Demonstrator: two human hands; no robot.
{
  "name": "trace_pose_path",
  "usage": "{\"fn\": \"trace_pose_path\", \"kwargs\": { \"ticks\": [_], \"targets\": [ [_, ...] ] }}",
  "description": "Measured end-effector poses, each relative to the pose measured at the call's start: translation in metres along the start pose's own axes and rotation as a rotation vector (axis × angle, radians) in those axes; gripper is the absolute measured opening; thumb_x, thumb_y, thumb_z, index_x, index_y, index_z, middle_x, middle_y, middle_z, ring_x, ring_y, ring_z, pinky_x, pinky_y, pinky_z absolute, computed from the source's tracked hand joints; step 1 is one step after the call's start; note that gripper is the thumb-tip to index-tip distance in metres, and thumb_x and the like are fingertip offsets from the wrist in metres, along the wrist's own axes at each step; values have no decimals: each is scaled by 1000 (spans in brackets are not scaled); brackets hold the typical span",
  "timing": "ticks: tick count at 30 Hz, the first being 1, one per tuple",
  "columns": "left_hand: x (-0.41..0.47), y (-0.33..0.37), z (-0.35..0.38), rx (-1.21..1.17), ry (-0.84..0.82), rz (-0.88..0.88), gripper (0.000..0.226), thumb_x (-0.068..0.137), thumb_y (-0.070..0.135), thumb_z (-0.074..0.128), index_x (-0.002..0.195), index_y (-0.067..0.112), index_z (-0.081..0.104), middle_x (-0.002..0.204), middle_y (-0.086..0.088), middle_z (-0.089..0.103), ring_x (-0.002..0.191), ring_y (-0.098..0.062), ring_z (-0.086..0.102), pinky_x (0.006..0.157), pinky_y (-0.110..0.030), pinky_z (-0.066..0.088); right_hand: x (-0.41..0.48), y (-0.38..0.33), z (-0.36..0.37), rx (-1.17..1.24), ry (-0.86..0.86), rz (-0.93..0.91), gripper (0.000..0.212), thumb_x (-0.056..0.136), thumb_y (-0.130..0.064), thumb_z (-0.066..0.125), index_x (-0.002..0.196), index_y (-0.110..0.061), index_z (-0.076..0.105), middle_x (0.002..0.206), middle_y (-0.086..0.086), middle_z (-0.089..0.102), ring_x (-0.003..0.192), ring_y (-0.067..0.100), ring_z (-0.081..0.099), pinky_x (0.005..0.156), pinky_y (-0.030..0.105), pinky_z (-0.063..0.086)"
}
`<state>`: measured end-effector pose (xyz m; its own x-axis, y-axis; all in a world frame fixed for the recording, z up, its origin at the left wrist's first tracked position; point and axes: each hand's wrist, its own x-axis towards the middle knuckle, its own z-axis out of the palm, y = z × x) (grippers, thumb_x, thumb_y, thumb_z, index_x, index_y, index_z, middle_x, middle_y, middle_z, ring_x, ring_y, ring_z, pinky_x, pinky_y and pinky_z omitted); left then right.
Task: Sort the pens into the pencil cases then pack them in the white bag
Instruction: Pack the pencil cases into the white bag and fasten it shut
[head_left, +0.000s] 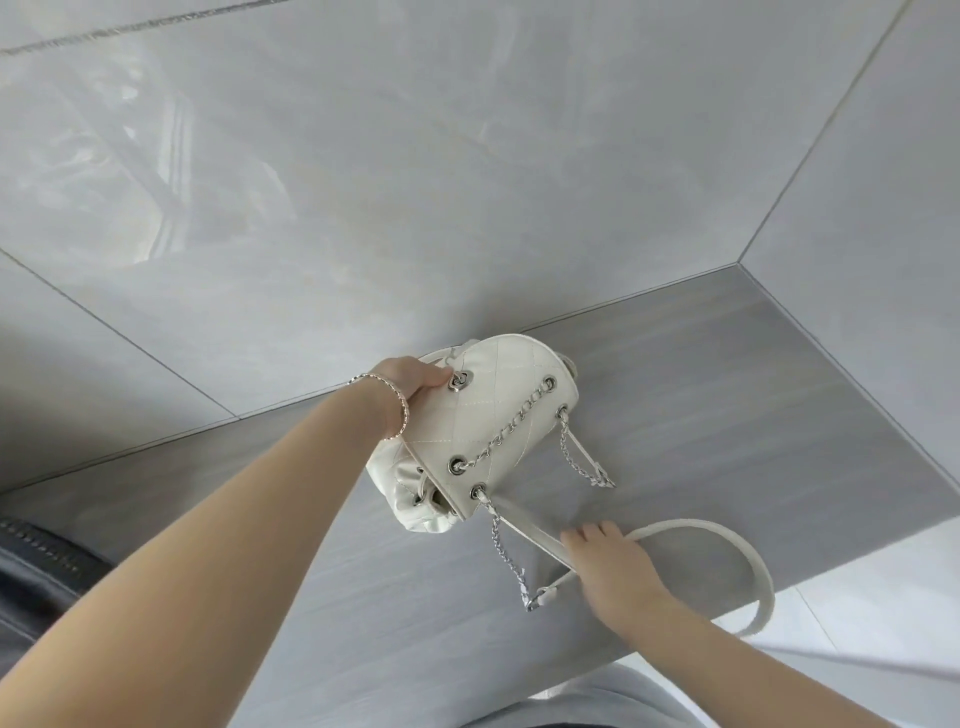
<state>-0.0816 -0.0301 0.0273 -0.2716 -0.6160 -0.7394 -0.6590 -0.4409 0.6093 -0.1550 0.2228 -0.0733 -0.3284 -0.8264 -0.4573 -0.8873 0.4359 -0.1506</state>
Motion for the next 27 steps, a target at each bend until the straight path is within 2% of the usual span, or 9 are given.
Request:
{"fn": "trace_pose_path", "kwargs": {
  "ticks": [3,7,9,11,16,20,23,25,27],
  "targets": [
    [-5,1,1,-67,-51,72,8,85,12,61,78,10,62,82,-11,61,68,-22,57,81,-35,48,-3,29,-19,92,65,138,34,87,-11,46,121,-16,43,122,2,52,117,23,46,86,31,42],
    [-14,-1,5,33,-115,250,29,87,4,57,60,16,56,61,-1,56,59,-17,49,67,-29,45,0,67,-58,364,215,331,52,81,-18,61,128,-19,38,96,-1,55,95,23,58,77,30,42],
    [-22,0,12,22,-198,302,31,86,1,57,57,14,57,56,-4,56,57,-21,48,62,-29,43,7,85,-77,294,238,321,41,81,-17,63,120,-23,51,89,-5,49,92,20,56,74,27,39],
    [-29,0,25,26,-248,372,27,85,2,58,60,13,60,63,-10,54,61,-22,48,64,-32,42,16,101,-93,208,283,284,27,82,-15,61,108,-21,62,92,-3,51,102,20,55,76,29,40],
    [-45,14,87,20,-269,531,16,69,19,57,54,22,61,59,-5,52,64,-20,44,61,-29,35,42,146,-140,33,289,246,28,84,-10,56,111,-19,60,111,4,56,107,26,54,78,33,43],
    [-40,40,141,209,-154,653,29,87,13,52,61,26,51,60,1,46,60,-17,43,58,-26,37,57,194,-160,-7,281,260,31,85,-5,54,115,-13,57,113,10,53,101,31,57,75,35,44],
    [-26,51,171,378,-115,690,24,90,20,48,70,31,54,63,6,51,77,-24,52,71,-29,41,68,225,-158,-7,220,256,35,85,-2,51,119,-12,53,115,13,51,102,33,57,80,37,46],
    [-23,53,190,525,-107,693,15,91,22,47,89,27,61,75,3,55,94,-28,51,82,-31,36,75,241,-155,-21,176,230,40,85,2,47,122,-13,51,119,12,48,106,32,55,83,38,47],
    [-26,48,205,613,-78,701,19,93,22,45,102,18,61,81,1,55,94,-25,47,85,-27,27,81,248,-153,-34,130,204,46,83,6,43,125,-14,49,124,11,46,110,30,53,84,35,45]
  ]
}}
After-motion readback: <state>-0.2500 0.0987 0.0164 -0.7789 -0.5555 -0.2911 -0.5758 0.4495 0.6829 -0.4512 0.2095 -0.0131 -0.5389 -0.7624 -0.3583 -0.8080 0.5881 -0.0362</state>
